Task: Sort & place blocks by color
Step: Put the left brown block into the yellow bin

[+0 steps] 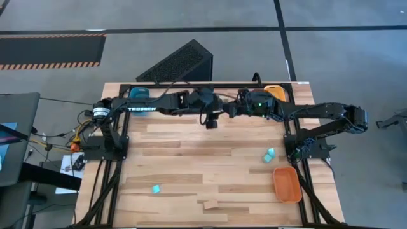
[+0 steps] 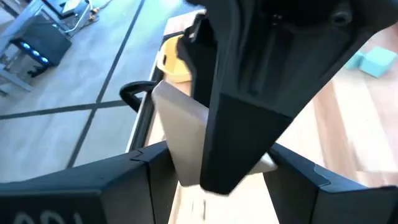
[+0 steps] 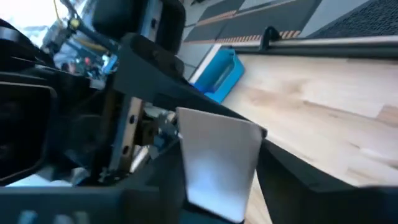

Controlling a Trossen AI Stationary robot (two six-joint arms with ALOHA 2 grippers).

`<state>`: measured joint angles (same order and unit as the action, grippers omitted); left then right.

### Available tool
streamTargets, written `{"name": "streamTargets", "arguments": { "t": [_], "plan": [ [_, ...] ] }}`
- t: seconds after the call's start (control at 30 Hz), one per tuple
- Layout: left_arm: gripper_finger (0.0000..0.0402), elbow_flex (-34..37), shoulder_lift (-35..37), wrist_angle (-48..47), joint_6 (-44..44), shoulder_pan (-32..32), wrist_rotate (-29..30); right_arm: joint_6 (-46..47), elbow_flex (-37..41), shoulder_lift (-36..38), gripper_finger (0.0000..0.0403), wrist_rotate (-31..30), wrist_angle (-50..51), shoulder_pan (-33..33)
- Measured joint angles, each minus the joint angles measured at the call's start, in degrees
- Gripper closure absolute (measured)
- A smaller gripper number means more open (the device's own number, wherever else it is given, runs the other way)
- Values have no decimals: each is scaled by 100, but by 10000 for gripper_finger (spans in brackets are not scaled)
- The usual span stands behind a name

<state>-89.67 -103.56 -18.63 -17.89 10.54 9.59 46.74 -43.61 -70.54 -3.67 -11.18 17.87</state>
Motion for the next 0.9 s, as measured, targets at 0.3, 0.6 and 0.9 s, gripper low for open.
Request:
{"name": "streamTargets", "arguments": {
  "t": [0.3,0.6,0.9],
  "plan": [
    [190,6,-200,466,17,430,-184,-205,25,11,292,276,414,909],
    [151,2,-342,-106,588,1003,-580,-484,16,328,292,-1249,3552,2137],
    [150,4,-344,-7,631,1262,-1093,-417,19,121,290,-2386,5182,2710]
  ]
}}
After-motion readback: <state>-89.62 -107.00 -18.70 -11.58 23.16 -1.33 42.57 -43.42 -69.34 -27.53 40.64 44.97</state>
